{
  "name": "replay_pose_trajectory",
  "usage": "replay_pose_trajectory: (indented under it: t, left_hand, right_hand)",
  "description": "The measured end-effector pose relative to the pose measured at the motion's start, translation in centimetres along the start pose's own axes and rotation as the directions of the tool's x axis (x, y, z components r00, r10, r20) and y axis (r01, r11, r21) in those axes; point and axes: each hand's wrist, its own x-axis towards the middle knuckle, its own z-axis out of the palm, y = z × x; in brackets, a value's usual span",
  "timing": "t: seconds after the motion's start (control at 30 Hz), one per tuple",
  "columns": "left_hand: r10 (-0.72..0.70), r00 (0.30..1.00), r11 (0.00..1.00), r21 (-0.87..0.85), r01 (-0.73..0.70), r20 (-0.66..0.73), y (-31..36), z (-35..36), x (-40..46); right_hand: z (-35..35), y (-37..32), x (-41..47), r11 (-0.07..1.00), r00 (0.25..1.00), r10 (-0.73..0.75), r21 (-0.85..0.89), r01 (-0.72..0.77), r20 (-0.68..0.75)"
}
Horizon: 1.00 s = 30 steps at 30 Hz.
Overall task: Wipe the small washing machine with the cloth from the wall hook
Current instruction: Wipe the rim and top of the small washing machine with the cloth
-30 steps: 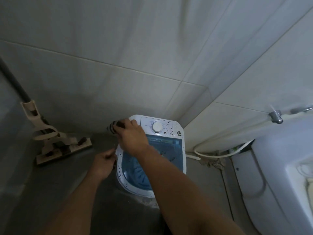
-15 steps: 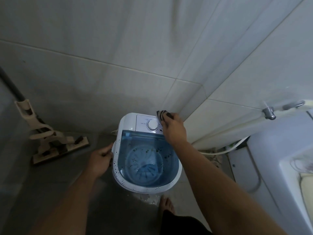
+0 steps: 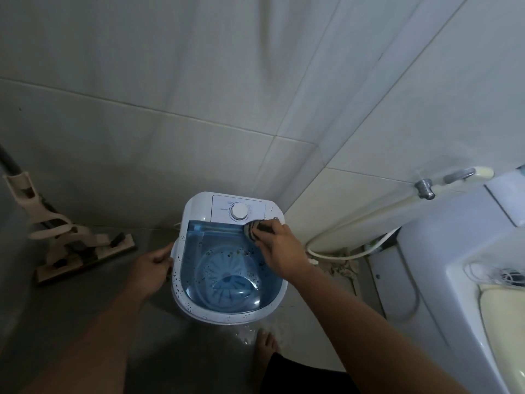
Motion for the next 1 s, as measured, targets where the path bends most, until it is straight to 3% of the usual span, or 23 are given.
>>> replay_pose_trajectory:
  t: [0.07,0.13,0.23,0.37,0.43,0.63,0.73,0.83,0.9,1.0]
  left_hand:
    - [0.006,1.0,1.0,0.005,-0.006,-0.01,0.1,0.0,-0.1]
    - [0.001,1.0,1.0,-0.007,-0.001,-0.013,0.1,0.1,-0.1]
    - [-0.003,1.0,1.0,-0.02,0.003,-0.011,0.1,0.2,-0.2]
    - [0.0,1.0,1.0,0.026,-0.001,0.009,0.3,0.1,-0.5]
    - [0.0,1.0,0.998,0.066,-0.002,0.02,0.2,-0.1,-0.4]
    - [0.002,1.0,0.998,0.056,-0.003,0.029,-0.1,-0.5,-0.2]
    - [0.006,1.0,1.0,0.029,-0.006,0.018,0.1,-0.4,-0.6]
    - [-0.004,1.0,0.999,-0.032,0.004,0.011,0.6,0.0,-1.2]
    - [-0.004,1.0,0.999,-0.033,0.004,0.013,0.9,0.1,-1.3]
    - [-0.002,1.0,1.0,-0.017,0.002,0.014,1.1,0.1,-1.5]
  right_hand:
    - [-1.5,0.5,0.7,0.984,0.998,0.064,0.165,-0.064,0.009]
    - [-3.0,1.0,2.4,0.941,0.971,0.227,0.274,-0.198,-0.075]
    - [-3.7,1.9,5.5,0.886,0.902,0.405,0.309,-0.346,-0.152]
    - [-1.1,1.3,6.4,0.904,0.906,0.412,0.165,-0.394,-0.095]
    - [0.5,0.7,5.3,0.92,0.91,0.391,0.101,-0.38,-0.137]
    - [1.9,0.0,1.3,0.975,0.963,0.195,-0.073,-0.211,-0.186]
    - [1.5,-0.3,-0.4,0.994,0.992,0.112,-0.01,-0.113,-0.055]
    - [-0.8,0.6,1.5,0.978,0.991,0.123,0.16,-0.131,0.056]
    - [-2.6,1.6,3.8,0.959,0.979,0.203,0.203,-0.199,0.002]
    - [-3.1,2.4,5.8,0.879,0.903,0.421,0.282,-0.384,-0.085]
